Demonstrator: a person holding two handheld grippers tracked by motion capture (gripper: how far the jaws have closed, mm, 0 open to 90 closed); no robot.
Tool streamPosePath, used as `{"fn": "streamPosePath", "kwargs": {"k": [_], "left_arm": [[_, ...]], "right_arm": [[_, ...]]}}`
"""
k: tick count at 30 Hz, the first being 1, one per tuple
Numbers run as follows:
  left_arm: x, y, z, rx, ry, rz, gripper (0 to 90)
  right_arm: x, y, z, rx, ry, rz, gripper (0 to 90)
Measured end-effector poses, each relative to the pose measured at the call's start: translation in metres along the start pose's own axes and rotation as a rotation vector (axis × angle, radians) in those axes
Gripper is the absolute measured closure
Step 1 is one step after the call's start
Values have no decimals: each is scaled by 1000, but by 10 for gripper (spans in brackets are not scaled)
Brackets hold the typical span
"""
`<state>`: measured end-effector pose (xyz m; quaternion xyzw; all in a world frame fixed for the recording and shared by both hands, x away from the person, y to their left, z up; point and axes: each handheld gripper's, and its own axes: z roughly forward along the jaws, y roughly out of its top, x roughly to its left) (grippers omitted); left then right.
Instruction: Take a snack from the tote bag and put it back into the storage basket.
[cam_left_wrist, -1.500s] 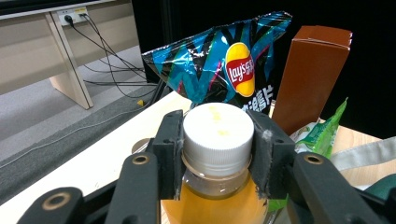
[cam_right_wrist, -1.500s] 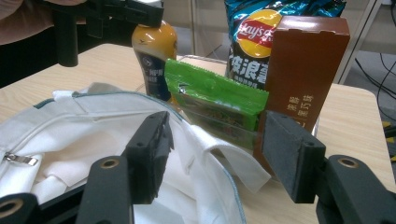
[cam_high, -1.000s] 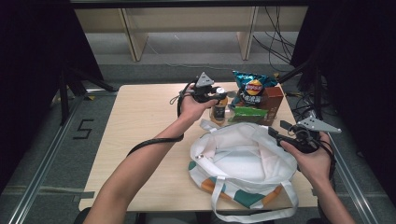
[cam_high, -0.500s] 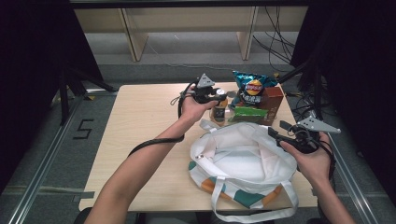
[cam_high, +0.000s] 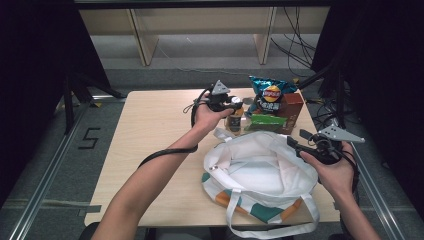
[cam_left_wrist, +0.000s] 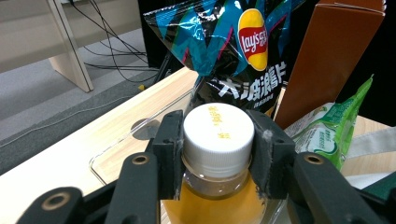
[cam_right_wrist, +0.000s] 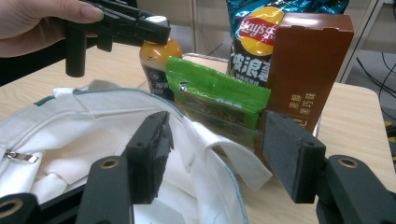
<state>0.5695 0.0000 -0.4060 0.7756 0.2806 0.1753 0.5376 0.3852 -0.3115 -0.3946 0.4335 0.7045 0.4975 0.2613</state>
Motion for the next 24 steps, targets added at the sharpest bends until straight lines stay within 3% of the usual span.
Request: {"fn": "streamPosePath", "kwargs": {"k": [10,14,16,19,24], "left_arm": [[1,-1,1,10,6,-8,585],[2,0,1,20,10,-12,583],[2,0,1,23,9,-13,582],[1,0,1,24,9,-14,581],[1,0,1,18,12,-14,575]], "right_arm": [[1,0,-1,19,3,11,425],[1,0,1,-5,1,12,425],[2,0,-1,17,2,21,425],[0,0,0,16,13,1,425],[3,-1,1,-1,-4,25,425]]}}
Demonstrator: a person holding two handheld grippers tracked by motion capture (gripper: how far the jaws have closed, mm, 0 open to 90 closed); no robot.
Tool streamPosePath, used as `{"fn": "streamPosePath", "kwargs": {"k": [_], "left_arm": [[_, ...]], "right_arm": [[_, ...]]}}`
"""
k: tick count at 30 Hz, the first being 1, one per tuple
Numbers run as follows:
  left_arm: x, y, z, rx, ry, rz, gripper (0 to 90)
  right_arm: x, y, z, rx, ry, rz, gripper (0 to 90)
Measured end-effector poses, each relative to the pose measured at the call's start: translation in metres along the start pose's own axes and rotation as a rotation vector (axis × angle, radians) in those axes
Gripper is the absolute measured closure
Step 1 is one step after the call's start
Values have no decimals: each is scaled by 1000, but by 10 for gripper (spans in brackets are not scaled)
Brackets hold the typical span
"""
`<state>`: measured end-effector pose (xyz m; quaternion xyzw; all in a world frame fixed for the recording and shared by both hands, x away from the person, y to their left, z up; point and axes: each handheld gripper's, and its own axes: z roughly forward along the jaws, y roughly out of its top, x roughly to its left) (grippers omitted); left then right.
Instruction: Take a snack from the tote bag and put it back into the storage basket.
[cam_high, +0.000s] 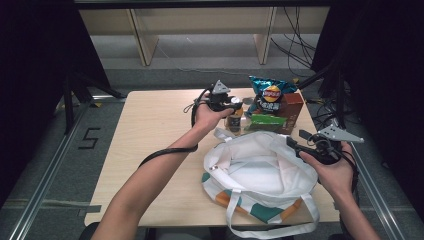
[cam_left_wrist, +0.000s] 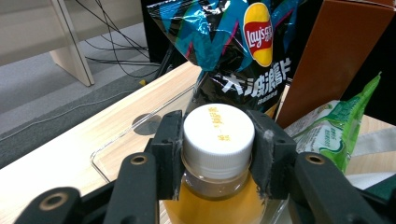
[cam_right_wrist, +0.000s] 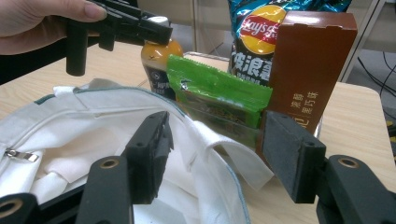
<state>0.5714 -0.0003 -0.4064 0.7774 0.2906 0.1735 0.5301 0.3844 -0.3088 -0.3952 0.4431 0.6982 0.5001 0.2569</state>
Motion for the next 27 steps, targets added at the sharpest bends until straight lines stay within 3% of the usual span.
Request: {"fn": "streamPosePath", "kwargs": {"k": [6,11,22,23,27], "left_arm": [[0,2,-1,7,22,20,440],[-2,5,-3,-9,14,13,353],[-10,10,-19,-22,-12,21,298],[-11,11,-20,-23,-13,17,296],[-13,11,-28,-22,-10,10,291]], "right_arm": [[0,0,0,2,-1,-2,424],[0,0,0,2,-1,-1,424],[-2,1,0,10,13,-21,424],[-1,1,-2,22,7,-6,424],[-1,1,0,6,9,-18,424]]}}
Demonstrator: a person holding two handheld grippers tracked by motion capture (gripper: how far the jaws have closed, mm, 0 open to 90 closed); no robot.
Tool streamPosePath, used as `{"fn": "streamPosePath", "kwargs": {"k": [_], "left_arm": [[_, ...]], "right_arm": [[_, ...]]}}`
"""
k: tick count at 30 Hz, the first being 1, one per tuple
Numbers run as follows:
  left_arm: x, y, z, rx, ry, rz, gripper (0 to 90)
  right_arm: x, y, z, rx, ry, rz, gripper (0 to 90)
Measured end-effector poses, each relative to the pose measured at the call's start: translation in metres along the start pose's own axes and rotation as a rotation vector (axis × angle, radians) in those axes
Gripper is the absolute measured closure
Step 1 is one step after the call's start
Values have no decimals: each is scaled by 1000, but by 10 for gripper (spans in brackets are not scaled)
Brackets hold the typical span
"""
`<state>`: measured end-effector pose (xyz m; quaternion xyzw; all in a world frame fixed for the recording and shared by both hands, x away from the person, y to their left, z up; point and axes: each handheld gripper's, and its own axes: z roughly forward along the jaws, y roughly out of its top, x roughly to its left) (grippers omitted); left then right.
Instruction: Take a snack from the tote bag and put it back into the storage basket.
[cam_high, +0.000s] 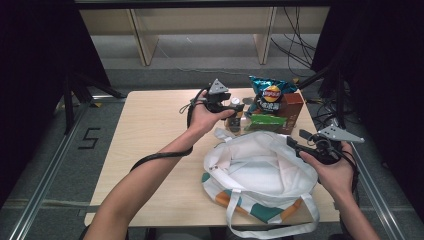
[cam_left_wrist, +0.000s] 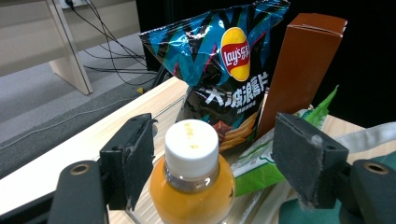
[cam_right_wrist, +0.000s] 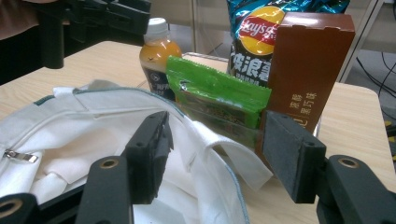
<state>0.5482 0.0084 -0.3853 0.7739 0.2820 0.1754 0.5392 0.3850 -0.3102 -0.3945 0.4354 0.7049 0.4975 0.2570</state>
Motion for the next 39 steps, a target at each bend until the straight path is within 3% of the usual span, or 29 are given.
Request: {"fn": "streamPosePath", "kwargs": {"k": [10,11,13,22,27,38,39], "left_arm": [[-5,-9,-26,18,-9,0,285],[-5,-10,-28,18,-13,5,284],[-8,-12,-35,19,-16,7,283],[-16,-24,-64,1,-32,13,277],[-21,-33,-79,-6,-40,-2,277],[-29,-48,-98,-19,-48,9,275],[-29,-50,-99,-16,-47,5,275]], "right_arm": [[-1,0,0,1,7,-6,423],[1,0,0,6,2,19,423],[-1,0,0,5,3,-8,423],[1,0,-1,15,1,12,423],[1,0,-1,13,-9,-3,423],[2,1,-2,18,-12,8,422],[2,0,0,-9,-23,0,422]]}}
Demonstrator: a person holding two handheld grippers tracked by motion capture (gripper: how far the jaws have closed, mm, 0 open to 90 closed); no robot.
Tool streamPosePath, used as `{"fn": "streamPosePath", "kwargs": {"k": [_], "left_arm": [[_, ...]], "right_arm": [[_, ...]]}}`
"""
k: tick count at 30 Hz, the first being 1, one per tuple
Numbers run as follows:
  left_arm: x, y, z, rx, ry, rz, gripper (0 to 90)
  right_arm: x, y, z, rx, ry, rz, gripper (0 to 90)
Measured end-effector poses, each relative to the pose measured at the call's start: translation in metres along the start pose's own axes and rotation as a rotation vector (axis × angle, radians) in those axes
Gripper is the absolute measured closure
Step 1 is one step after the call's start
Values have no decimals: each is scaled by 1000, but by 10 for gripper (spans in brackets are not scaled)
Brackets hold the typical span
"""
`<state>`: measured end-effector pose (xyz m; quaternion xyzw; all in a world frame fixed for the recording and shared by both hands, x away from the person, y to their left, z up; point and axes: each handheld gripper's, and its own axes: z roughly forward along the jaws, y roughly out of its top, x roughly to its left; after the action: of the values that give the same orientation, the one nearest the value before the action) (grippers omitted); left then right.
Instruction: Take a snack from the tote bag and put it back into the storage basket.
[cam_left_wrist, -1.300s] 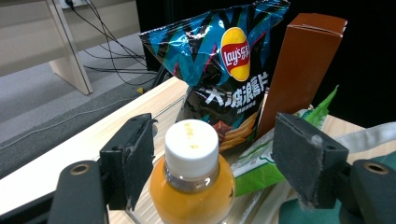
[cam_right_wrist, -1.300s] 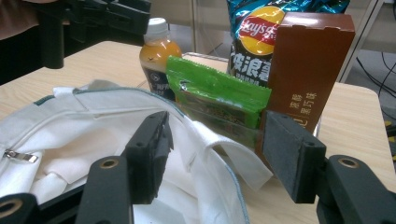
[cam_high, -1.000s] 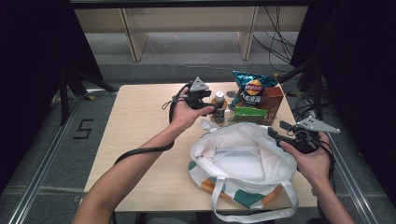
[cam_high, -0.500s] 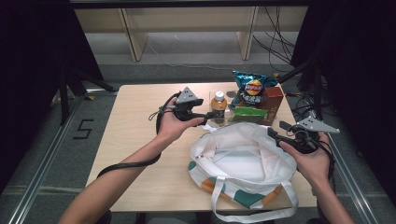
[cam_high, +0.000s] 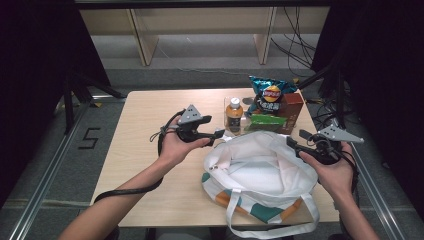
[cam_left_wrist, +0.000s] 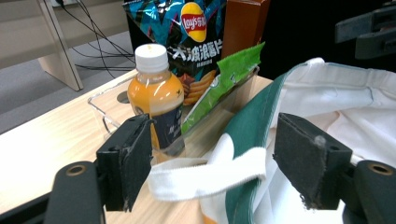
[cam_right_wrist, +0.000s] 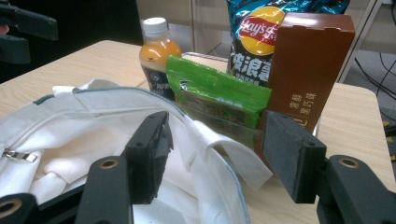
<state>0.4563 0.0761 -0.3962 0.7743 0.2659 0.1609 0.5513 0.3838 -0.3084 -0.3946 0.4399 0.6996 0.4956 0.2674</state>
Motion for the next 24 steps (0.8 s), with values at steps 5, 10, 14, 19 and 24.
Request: {"fn": "streamPosePath", "kwargs": {"k": [5,10,14,19,24], "left_arm": [[0,-12,-6,2,5,-9,275],[0,-26,-12,0,6,-13,276],[0,-36,-17,-2,4,-13,277],[0,-45,-24,-22,5,-18,278],[-4,-49,-29,-51,-2,-41,300]], "right_arm": [[-1,0,-2,28,16,2,422],[-1,0,-1,16,18,-9,422],[-2,0,-1,20,13,-11,422],[-1,0,-1,26,11,15,421],[-2,-2,0,4,1,7,420]]}}
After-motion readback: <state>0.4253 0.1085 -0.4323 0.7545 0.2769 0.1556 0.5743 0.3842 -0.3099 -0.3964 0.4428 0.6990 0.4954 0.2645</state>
